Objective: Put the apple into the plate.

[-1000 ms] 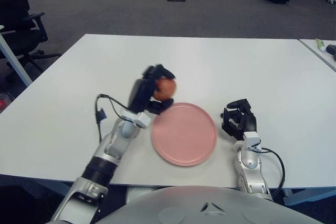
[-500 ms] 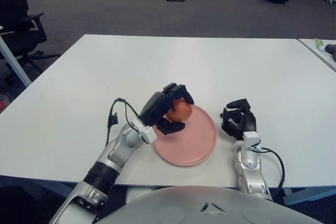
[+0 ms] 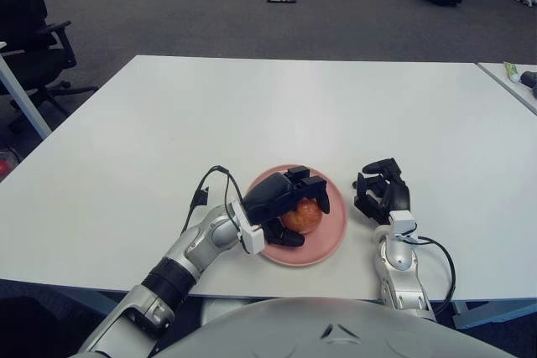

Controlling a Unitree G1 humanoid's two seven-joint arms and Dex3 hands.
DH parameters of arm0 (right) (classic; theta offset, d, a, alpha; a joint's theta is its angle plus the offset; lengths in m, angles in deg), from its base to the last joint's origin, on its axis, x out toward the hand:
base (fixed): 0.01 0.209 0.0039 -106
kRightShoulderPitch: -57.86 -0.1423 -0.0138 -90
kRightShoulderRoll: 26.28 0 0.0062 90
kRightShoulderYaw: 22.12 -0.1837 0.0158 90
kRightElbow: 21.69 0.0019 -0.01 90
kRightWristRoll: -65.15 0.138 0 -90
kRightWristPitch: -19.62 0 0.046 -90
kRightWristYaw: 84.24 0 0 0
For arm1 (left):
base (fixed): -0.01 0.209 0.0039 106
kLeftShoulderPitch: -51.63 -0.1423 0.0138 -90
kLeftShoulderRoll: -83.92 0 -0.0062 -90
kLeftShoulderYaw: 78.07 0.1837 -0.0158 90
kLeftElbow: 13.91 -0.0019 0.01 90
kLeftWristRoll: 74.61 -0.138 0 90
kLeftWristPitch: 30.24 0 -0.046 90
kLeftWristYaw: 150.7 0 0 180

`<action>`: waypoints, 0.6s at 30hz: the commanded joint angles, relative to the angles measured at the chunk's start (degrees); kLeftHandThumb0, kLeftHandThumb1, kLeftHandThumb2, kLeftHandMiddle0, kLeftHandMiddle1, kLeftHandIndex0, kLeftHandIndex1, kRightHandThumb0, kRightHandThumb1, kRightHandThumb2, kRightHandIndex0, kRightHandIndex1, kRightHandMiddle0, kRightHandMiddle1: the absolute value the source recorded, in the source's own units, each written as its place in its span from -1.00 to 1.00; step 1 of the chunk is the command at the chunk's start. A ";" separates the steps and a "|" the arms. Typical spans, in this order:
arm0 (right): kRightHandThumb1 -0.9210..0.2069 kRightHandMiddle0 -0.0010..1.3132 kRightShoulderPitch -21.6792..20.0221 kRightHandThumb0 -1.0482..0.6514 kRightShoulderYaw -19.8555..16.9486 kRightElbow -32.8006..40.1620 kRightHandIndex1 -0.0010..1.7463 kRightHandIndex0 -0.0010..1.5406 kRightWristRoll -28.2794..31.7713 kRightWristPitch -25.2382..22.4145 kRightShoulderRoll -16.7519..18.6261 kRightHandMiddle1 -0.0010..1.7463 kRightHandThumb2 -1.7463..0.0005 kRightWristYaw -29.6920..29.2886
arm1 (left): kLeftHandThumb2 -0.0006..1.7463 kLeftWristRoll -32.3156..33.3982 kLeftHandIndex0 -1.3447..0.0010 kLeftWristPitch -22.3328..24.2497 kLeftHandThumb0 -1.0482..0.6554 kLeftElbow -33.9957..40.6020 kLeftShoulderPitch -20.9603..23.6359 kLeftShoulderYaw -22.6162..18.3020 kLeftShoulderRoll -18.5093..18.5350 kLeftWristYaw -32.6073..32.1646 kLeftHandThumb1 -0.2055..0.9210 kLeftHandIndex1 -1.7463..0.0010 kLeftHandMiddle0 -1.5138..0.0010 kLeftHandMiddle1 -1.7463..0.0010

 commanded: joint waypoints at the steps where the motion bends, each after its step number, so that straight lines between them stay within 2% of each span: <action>1: -0.55 -0.47 0.20 -0.22 -0.32 -0.94 0.56 -0.26 0.21 -2.07 0.28 1.00 -0.01 -0.23 | 0.53 -4.41 0.08 1.67 -0.33 -2.64 0.88 1.57 0.50 0.21 -0.10 -1.00 -0.56 -1.00; 11: -0.57 -0.48 0.75 -0.21 0.04 0.11 0.55 -0.22 0.21 -1.65 0.66 1.00 0.01 -0.37 | 0.51 -8.95 0.10 3.33 -0.32 -5.17 2.77 3.57 0.68 -1.50 -0.08 -1.00 -0.52 -1.00; 18: -0.55 -0.47 0.92 -0.22 -0.07 -0.02 0.54 -0.21 0.46 -1.52 0.58 1.00 -0.01 0.01 | 0.51 -11.09 0.10 3.11 -0.32 -7.09 2.80 4.49 0.96 -5.61 -0.08 -1.00 -0.49 -1.00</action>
